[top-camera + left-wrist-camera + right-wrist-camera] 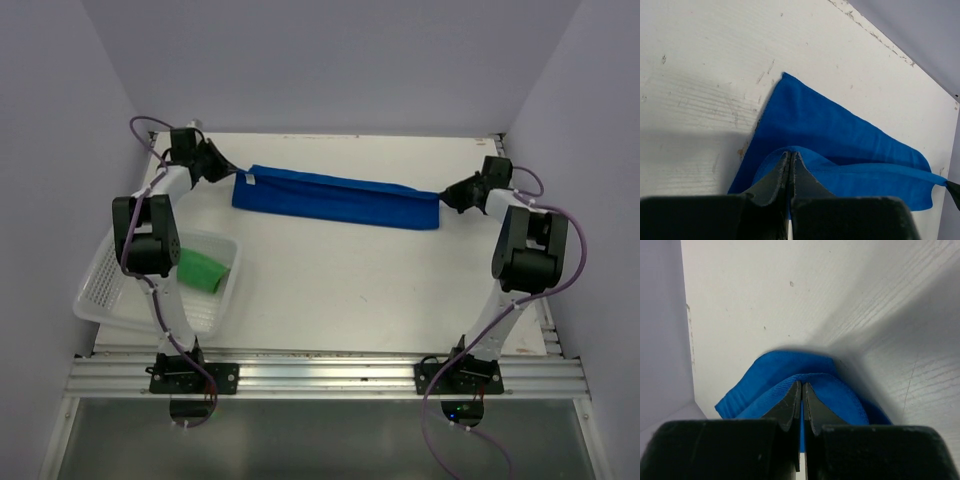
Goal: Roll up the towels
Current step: Fold the towel
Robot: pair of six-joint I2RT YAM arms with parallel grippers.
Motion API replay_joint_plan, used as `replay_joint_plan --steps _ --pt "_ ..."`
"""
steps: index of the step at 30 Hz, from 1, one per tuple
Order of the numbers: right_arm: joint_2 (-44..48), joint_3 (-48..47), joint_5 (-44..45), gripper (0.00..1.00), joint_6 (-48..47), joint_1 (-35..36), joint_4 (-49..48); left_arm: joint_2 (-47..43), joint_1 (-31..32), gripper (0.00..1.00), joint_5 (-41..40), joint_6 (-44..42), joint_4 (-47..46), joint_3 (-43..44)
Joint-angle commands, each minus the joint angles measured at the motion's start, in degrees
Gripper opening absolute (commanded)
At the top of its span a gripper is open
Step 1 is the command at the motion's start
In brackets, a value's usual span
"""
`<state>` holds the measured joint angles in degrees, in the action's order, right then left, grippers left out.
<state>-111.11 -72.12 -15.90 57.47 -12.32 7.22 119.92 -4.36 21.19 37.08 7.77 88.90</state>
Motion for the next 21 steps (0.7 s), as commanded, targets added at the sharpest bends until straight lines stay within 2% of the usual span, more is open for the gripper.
replay_joint_plan --steps 1,14,17,18,21 --pt "-1.12 -3.2 1.93 0.0 0.71 0.28 -2.13 1.71 -0.12 0.0 -0.8 -0.08 -1.97 3.91" --pt "-6.92 -8.21 2.28 0.0 1.5 0.8 -1.51 6.82 0.05 0.0 -0.36 0.1 -1.97 8.83" --pt "-8.15 -9.27 2.45 0.0 1.85 0.8 -1.42 7.96 0.14 0.04 -0.36 0.19 -1.88 10.23" --pt "-8.68 -9.79 2.45 0.0 1.85 0.8 -1.42 8.66 0.32 0.12 -0.27 0.27 -1.71 10.59" --pt "-9.56 -10.85 2.37 0.05 2.12 0.89 -1.34 9.98 0.49 0.18 -0.19 0.36 -1.44 12.08"
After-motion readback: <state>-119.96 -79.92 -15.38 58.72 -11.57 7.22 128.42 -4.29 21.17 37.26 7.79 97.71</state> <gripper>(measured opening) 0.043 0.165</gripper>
